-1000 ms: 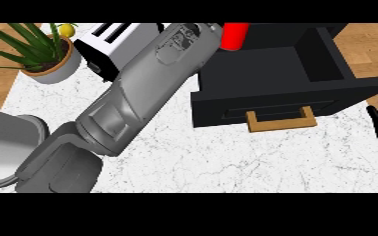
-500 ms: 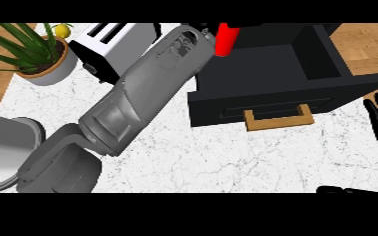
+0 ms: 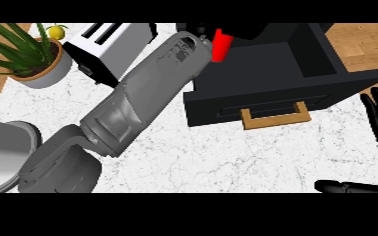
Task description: Pick up the can, place it into the drawer and close the drawer
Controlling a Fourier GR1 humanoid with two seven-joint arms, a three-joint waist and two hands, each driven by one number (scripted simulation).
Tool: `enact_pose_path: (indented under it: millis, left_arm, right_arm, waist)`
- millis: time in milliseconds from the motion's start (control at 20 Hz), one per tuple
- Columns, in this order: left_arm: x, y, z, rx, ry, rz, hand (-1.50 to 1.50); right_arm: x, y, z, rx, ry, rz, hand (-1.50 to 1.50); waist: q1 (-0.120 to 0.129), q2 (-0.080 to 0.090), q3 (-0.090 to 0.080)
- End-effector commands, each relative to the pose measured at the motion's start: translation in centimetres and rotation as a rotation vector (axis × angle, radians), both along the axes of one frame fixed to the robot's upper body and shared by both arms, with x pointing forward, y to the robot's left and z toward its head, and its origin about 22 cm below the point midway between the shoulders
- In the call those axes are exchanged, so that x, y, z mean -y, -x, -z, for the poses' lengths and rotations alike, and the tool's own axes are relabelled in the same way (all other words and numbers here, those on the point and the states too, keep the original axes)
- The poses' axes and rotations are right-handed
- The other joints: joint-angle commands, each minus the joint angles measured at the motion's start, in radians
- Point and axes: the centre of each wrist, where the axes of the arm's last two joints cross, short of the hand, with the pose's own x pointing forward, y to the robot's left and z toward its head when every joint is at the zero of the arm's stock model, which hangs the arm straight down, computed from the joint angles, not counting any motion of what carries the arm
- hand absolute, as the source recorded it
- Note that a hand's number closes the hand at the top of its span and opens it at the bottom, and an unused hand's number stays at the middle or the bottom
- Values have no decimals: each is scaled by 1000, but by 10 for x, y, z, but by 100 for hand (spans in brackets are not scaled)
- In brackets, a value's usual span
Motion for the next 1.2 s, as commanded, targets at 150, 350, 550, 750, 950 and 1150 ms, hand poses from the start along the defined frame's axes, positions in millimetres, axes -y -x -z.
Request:
enact_pose_path:
  millis: [150,350,550,750,950,1150]
  left_arm:
    - [-8,0,18,19,17,-62,-150]
    - [-1,1,8,31,30,-85,-150]
    - [-6,-1,11,13,71,-85,-150]
    - [4,2,-5,-9,121,-76,-150]
    - [10,9,-5,5,163,-70,-150]
    - [8,10,-1,20,202,-60,-150]
  right_arm:
    - [-2,-5,-6,20,-5,-17,-150]
    - [5,2,-13,22,24,-9,-150]
    - [1,6,-17,85,169,4,-150]
    - [-2,-3,-32,148,305,27,-150]
    - [-15,4,-42,188,393,-7,-150]
    - [-28,-5,-45,200,513,0,-150]
  waist:
    - [-7,4,-1]
    - [-12,-3,0]
    - [-8,3,-1]
    - [12,-1,-1]
    - [3,-5,-1]
    - [38,-9,-3]
